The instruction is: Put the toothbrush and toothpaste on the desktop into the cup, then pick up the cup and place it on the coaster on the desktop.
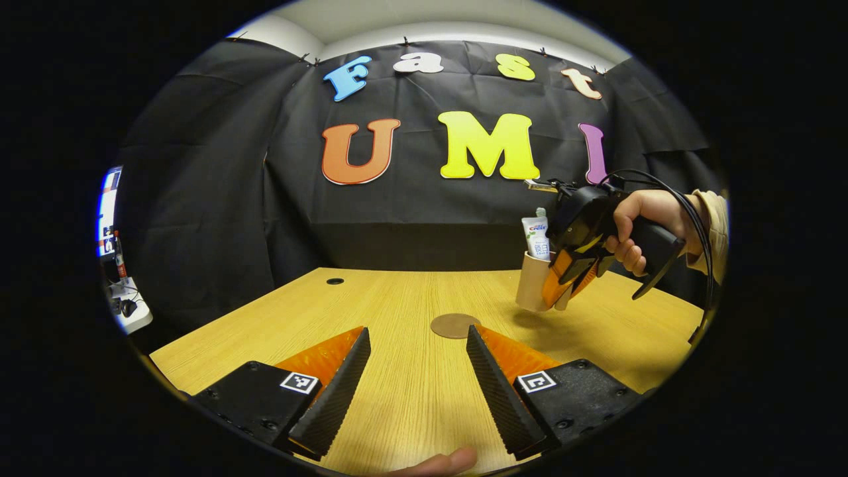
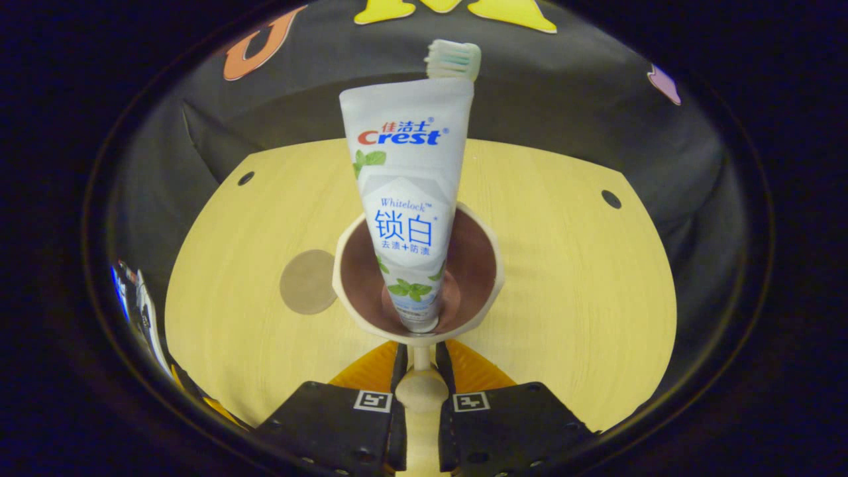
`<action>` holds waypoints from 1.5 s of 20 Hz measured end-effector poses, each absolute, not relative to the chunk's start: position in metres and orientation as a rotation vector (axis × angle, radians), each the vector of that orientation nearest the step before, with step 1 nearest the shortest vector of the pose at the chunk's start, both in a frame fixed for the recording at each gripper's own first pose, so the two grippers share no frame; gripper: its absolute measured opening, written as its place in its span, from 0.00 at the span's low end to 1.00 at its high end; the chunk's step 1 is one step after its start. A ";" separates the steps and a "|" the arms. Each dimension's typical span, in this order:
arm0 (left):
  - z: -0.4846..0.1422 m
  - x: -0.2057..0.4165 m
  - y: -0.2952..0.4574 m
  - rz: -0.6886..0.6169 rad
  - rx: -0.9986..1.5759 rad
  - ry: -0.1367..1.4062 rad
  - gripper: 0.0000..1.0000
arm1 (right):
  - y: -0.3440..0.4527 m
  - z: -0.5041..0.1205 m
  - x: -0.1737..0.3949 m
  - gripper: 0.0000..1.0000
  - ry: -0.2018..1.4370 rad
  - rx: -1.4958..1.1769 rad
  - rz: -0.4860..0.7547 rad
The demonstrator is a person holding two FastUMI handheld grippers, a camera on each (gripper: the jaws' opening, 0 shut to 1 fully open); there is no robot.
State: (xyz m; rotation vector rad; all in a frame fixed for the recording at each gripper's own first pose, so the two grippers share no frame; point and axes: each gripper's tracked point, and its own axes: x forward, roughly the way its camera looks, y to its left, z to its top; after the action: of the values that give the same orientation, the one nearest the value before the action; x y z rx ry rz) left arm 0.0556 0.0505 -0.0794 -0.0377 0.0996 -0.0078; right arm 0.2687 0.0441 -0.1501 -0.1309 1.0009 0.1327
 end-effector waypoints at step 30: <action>-0.096 0.048 0.086 0.048 -0.038 0.143 0.93 | 0.018 -0.100 0.248 0.99 0.907 -0.146 0.272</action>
State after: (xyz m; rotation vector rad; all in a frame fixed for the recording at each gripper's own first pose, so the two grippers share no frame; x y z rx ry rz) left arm 0.0478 0.0857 -0.0958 -0.0376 0.1432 0.0482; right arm 0.2481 0.0178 -0.0997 -0.1463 0.9070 0.2724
